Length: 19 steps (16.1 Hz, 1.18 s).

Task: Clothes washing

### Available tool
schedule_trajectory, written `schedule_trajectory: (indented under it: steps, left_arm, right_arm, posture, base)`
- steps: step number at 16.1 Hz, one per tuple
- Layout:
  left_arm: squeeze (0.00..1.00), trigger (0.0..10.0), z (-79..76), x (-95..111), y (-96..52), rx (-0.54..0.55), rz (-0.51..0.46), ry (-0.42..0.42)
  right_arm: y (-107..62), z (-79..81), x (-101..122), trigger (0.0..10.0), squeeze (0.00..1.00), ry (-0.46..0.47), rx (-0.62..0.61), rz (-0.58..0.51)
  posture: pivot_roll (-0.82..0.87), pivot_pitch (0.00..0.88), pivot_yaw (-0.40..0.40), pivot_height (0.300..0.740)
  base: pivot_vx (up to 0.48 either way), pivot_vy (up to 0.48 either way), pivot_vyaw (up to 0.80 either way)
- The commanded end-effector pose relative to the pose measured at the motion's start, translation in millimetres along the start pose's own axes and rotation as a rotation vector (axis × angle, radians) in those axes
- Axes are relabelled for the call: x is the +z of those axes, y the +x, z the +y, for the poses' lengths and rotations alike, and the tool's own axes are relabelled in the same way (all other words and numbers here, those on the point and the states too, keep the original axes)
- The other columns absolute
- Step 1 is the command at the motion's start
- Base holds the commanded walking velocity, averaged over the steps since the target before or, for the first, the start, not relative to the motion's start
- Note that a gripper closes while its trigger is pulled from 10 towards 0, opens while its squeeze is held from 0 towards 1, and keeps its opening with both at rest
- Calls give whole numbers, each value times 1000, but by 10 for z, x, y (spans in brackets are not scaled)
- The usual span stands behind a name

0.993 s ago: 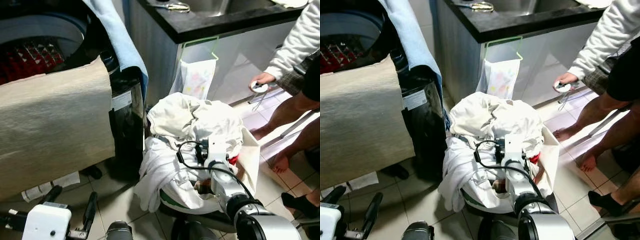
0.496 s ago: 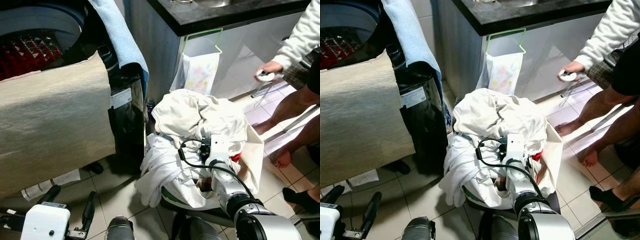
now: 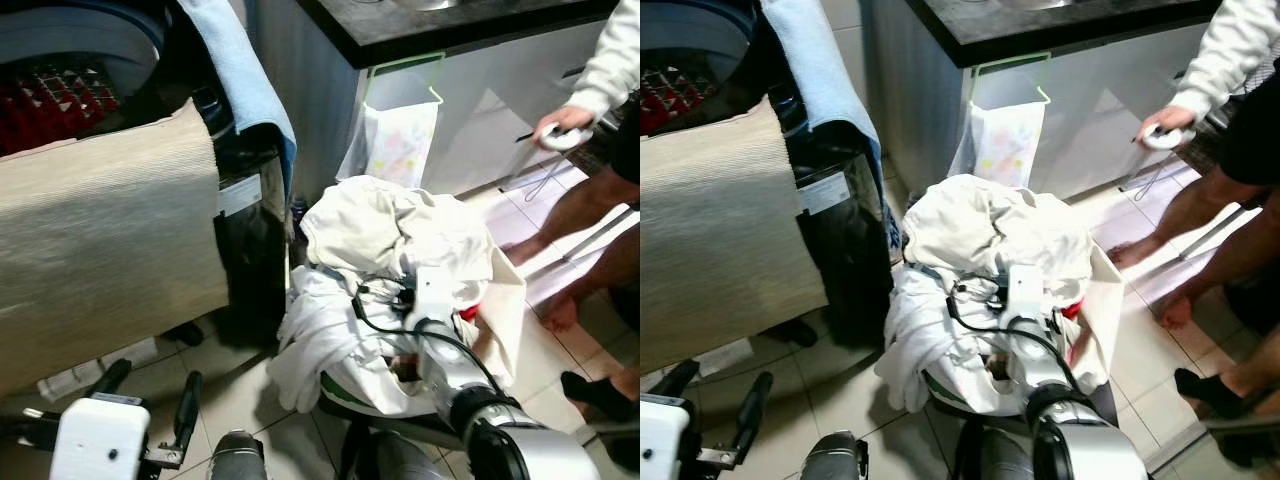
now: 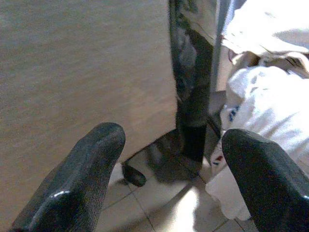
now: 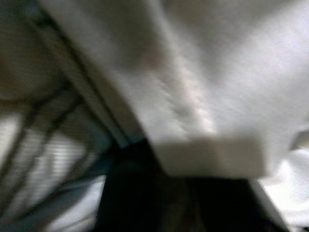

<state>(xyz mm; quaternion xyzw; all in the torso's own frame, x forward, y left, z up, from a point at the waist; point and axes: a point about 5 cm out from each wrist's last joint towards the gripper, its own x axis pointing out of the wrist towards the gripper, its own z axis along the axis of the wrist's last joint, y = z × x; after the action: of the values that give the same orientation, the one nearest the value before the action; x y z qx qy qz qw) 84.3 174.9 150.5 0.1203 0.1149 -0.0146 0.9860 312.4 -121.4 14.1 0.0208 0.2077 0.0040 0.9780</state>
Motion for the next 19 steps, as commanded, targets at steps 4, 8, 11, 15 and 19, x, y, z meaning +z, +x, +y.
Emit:
schedule_trajectory:
  steps: [4, 8, 11, 15, 19]
  left_arm:
    - [0, 10000, -32, -78, 143, 15, 3, -28]
    - [0, 10000, -34, -113, 419, 50, -52, -50]
    - [0, 10000, -68, -169, 681, 46, -66, -67]
    - [0, 10000, -92, -222, 1037, 30, -75, -68]
    - [0, 10000, -93, -162, 1310, 32, -127, -69]
  right_arm:
    - [-13, 118, -54, 0, 0, 21, 57, 34]
    - [17, 183, 57, 0, 0, 14, 111, 1]
    - [34, 239, 115, 0, 0, 37, 144, -3]
    - [94, 378, 393, 0, 0, 60, 212, -71]
    - [159, 471, 865, 0, 0, 81, 258, -194]
  posture:
    - [321, 197, -87, 727]
    - [293, 103, -124, 727]
    - [267, 18, -131, 727]
    - [240, 0, -129, 727]
    - [228, 0, -129, 727]
  base:
    - [0, 0, 0]
    - [0, 0, 0]
    - [0, 0, 0]
    - [0, 0, 0]
    - [0, 0, 0]
